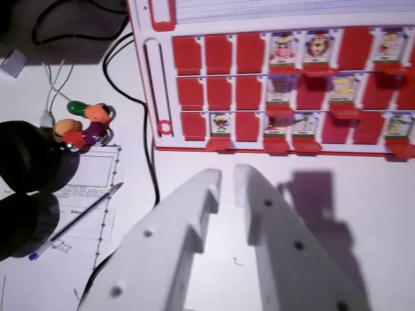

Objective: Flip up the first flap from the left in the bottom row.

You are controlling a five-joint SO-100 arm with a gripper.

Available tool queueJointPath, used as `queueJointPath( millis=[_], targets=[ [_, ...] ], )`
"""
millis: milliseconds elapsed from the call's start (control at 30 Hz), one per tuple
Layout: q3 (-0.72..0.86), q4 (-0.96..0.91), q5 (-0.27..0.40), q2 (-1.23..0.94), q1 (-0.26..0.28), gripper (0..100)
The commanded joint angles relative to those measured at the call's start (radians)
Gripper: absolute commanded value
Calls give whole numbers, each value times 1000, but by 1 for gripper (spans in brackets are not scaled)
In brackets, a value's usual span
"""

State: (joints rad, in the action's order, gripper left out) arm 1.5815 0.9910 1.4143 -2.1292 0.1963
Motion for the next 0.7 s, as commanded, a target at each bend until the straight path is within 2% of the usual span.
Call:
queueJointPath(
  millis=[0, 667],
  targets=[
    [18, -18, 12, -130, -17, 2],
    [138, 3, 5, -328, -84, 2]
  ],
)
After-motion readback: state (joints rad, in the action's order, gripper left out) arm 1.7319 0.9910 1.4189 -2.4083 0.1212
